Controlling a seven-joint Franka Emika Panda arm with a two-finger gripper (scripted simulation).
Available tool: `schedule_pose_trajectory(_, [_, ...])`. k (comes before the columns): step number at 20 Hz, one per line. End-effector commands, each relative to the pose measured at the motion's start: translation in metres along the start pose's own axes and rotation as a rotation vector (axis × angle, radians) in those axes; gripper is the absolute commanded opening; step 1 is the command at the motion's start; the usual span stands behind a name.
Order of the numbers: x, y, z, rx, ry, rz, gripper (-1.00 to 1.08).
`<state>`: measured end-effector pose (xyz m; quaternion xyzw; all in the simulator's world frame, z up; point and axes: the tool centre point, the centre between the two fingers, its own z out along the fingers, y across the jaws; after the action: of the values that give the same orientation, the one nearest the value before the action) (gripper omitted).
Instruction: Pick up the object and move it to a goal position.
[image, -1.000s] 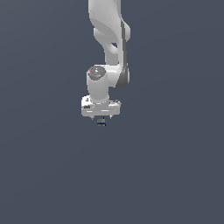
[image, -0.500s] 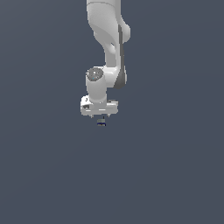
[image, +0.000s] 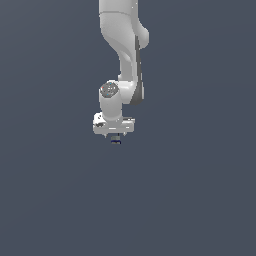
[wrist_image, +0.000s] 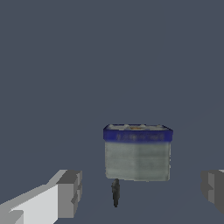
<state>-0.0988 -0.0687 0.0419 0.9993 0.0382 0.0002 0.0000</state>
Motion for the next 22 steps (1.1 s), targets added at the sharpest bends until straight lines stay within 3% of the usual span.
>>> schedule_pose_trajectory(1, [-0.001, 0.000, 0.012, 0.000, -0.001, 0.000, 1.00])
schedule_pose_trajectory(9, [-0.001, 0.000, 0.029, 0.000, 0.000, -0.001, 1.00])
schedule_pose_trajectory(10, [-0.001, 0.000, 0.029, 0.000, 0.000, -0.001, -1.00])
schedule_pose_trajectory(22, [-0.001, 0.001, 0.028, 0.000, 0.000, -0.001, -1.00])
